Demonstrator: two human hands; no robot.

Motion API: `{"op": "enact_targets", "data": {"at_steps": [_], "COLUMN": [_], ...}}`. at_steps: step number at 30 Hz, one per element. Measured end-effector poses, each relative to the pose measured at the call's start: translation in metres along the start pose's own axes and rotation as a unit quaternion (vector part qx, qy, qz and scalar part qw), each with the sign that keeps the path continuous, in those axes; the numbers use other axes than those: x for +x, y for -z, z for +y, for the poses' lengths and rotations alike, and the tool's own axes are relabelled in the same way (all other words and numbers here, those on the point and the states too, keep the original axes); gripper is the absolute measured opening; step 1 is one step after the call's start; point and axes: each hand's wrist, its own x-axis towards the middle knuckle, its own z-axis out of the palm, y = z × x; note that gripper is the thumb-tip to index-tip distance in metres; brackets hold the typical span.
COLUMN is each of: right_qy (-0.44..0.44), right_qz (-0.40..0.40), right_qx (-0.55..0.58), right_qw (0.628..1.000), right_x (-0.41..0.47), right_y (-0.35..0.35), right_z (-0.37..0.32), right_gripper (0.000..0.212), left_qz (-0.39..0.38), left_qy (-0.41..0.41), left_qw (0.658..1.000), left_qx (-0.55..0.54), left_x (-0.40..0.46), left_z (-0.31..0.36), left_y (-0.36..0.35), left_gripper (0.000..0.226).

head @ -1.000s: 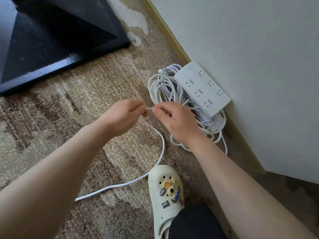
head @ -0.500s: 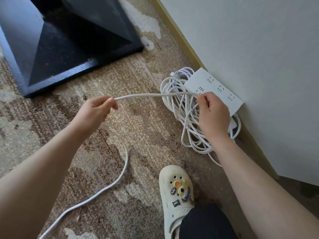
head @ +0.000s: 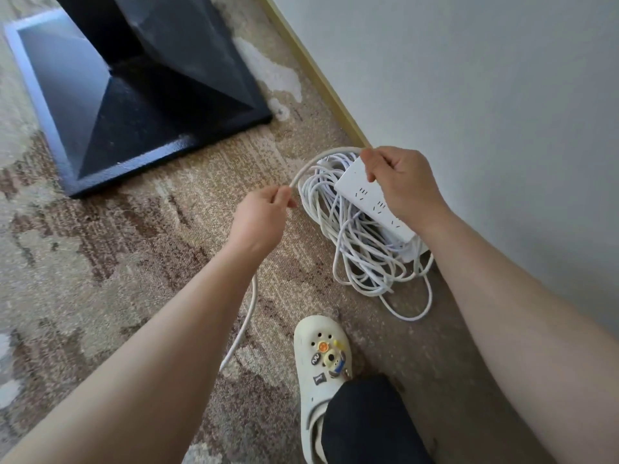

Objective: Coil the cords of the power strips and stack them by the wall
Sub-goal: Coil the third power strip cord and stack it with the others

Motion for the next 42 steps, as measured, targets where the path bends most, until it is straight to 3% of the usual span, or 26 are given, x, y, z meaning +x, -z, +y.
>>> {"op": "enact_targets", "data": {"at_steps": [3, 8, 10, 13, 17, 20, 24, 29, 36, 39, 42], "right_qy": [-0.050, -0.117, -0.118, -0.113, -0.150, -0.199, -0.241, -0.278, -0.232, -0.226, -0.223], "right_qz": [0.097, 0.180, 0.156, 0.055, -0.038, -0.072, -0.073, -0.030, 0.007, 0.021, 0.008], "right_qx": [-0.016, 0.006, 0.053, 0.161, 0.183, 0.223, 0.291, 0.359, 0.273, 0.227, 0.214], "right_qw": [0.994, 0.977, 0.979, 0.979, 0.971, 0.952, 0.923, 0.890, 0.934, 0.947, 0.951], "right_x": [0.009, 0.023, 0.024, 0.015, -0.003, -0.013, -0.015, -0.013, -0.004, 0.001, -0.001], "right_y": [0.010, 0.031, 0.029, 0.020, 0.016, 0.011, 0.011, 0.005, 0.016, 0.030, 0.028], "right_z": [0.004, 0.006, 0.002, -0.002, 0.007, 0.013, 0.013, 0.010, 0.012, 0.019, 0.017], "right_gripper": [0.050, 0.048, 0.042, 0.035, 0.059, 0.065, 0.065, 0.059, 0.056, 0.059, 0.048], "left_qz": [-0.040, 0.002, -0.001, -0.038, -0.054, -0.082, -0.114, -0.167, -0.260, -0.251, -0.223], "left_qy": [0.017, 0.016, -0.015, -0.057, -0.098, -0.118, -0.167, -0.176, -0.109, -0.078, -0.082], "left_qw": [0.999, 1.000, 0.999, 0.995, 0.993, 0.990, 0.970, 0.953, 0.939, 0.932, 0.926], "left_qx": [-0.031, -0.026, -0.047, -0.068, -0.036, 0.008, 0.138, 0.183, 0.196, 0.249, 0.295], "left_x": [-0.013, -0.032, -0.036, -0.040, -0.047, -0.052, -0.054, -0.045, -0.049, -0.052, -0.053], "left_z": [-0.016, -0.052, -0.041, -0.008, 0.021, 0.028, 0.037, 0.035, -0.015, -0.046, -0.046], "left_y": [-0.002, 0.028, 0.027, 0.007, -0.026, -0.047, -0.071, -0.078, -0.052, -0.015, -0.001], "left_gripper": [0.024, 0.025, 0.025, 0.025, 0.025, 0.026, 0.024, 0.024, 0.023, 0.022, 0.023]}}
